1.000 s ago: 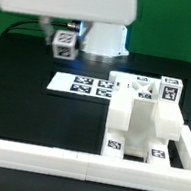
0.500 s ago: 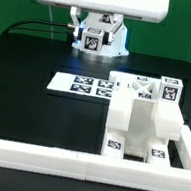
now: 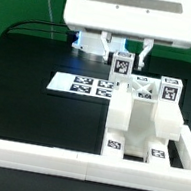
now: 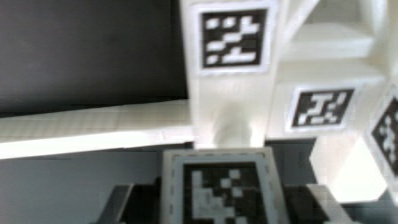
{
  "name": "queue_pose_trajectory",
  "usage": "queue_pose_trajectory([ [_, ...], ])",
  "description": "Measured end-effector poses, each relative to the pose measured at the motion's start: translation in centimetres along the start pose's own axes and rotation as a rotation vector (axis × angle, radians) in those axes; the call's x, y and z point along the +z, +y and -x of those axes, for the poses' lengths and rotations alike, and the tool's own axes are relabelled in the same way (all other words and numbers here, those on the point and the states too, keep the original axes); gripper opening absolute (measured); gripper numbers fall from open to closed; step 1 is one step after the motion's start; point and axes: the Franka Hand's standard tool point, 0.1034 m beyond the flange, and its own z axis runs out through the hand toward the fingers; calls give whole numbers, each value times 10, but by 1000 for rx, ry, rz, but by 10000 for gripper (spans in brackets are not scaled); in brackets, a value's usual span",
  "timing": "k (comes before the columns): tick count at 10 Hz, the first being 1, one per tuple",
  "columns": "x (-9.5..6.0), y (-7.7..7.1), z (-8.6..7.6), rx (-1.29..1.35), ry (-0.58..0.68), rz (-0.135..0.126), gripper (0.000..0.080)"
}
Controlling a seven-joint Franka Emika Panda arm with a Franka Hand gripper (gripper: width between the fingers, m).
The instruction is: Assemble chair
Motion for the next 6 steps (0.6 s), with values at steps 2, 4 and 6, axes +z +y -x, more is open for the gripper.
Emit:
queue_pose_trajectory([
  [2, 3, -2, 5, 5, -9, 3, 281],
  [4, 4, -2, 6, 4, -10, 3, 281],
  [6, 6, -8, 5, -1, -6, 0, 281],
])
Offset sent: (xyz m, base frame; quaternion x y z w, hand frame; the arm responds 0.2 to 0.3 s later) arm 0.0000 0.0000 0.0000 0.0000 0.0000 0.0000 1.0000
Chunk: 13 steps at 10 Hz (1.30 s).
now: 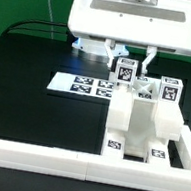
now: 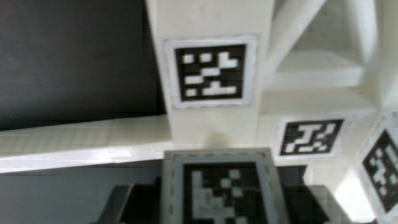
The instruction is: Assemble chair
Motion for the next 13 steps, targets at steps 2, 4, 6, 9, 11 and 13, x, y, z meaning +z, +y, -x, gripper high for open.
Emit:
queue_pose_trajectory([
  [2, 3, 1, -3, 0, 2, 4, 281],
  [4, 6, 2, -1, -2, -2, 6, 281],
  [6, 8, 1, 2, -3, -1, 8, 281],
  [9, 9, 1, 0, -7, 22, 12, 281],
  [11, 9, 1, 0, -7, 22, 12, 288],
  [13, 9, 1, 0, -7, 19, 12, 507],
])
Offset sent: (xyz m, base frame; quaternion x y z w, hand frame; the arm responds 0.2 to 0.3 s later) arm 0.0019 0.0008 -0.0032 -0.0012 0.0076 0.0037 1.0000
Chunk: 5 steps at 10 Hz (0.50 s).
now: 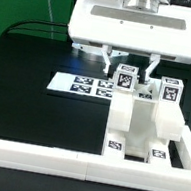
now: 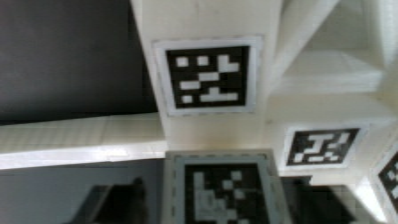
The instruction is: Assemble chair
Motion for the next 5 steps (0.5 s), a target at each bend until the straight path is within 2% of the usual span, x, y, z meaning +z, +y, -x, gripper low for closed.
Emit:
queue_pose_trajectory([
  [1, 0, -1, 3, 4, -44, -7, 507],
  [2, -7, -1, -3, 18, -81, -21, 619],
  [4, -15, -2, -9, 39, -274, -57, 644],
  [5, -14, -1, -17, 41, -314, -58, 644],
])
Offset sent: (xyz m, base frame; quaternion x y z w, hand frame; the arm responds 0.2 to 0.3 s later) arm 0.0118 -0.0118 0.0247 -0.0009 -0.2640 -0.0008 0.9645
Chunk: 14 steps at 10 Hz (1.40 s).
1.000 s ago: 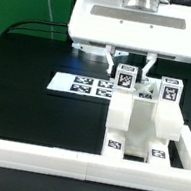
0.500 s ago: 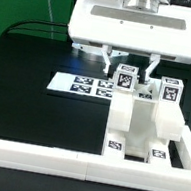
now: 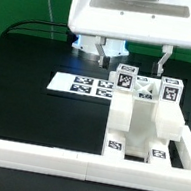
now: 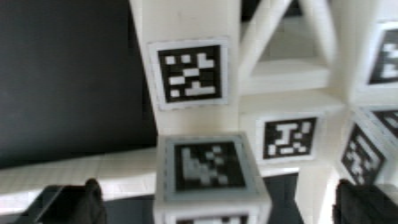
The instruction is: Assemble chair
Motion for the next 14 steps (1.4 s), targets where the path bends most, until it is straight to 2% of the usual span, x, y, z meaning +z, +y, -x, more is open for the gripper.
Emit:
queue_pose_trajectory([
  [2, 7, 5, 1, 2, -129, 1, 648],
  [3, 11, 14, 1, 5, -198, 11, 648],
  [4, 14, 13, -1, 38, -214, 21, 648],
  [5, 16, 7, 1, 48, -207, 23, 648],
  [6, 16, 8, 1, 50, -207, 23, 648],
  [8, 16, 9, 1, 104, -206, 28, 398],
  [9, 16, 8, 1, 198, -205, 37, 398],
  [10, 16, 8, 1, 262, -204, 44, 281],
  [14, 16, 8, 1, 479, -200, 65, 281],
])
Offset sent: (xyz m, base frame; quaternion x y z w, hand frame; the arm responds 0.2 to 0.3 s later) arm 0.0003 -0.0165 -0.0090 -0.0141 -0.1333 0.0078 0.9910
